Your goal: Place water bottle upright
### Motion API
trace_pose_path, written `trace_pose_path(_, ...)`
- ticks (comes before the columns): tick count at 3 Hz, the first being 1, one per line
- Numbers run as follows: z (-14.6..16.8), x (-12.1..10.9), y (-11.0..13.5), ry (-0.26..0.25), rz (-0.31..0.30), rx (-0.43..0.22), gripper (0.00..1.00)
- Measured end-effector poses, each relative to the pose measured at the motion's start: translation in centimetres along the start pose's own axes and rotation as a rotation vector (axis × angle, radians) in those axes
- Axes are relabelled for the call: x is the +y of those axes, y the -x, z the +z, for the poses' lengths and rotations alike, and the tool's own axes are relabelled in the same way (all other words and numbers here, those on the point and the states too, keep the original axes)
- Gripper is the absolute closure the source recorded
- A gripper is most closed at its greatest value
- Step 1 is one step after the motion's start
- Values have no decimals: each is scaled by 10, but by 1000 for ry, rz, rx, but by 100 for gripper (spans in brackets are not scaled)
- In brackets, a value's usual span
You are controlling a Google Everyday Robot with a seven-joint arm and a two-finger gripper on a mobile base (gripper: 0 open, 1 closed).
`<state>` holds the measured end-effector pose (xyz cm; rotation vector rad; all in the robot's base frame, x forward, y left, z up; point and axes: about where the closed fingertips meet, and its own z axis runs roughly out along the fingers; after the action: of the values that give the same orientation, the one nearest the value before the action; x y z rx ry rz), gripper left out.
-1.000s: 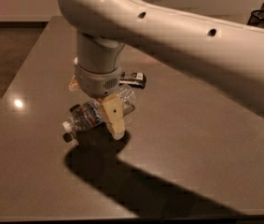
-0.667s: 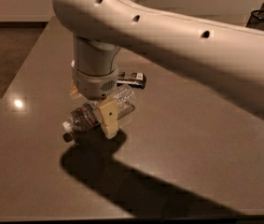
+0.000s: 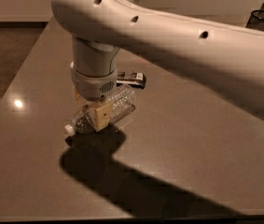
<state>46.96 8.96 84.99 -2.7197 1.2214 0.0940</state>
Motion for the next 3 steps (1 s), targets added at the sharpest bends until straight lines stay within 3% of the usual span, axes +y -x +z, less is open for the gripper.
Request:
trace_pose_path(1,-20,-4,-5,-35,39,-32,95)
trace_pose_path(3,-95,-16,-44,-136,267,-262,100)
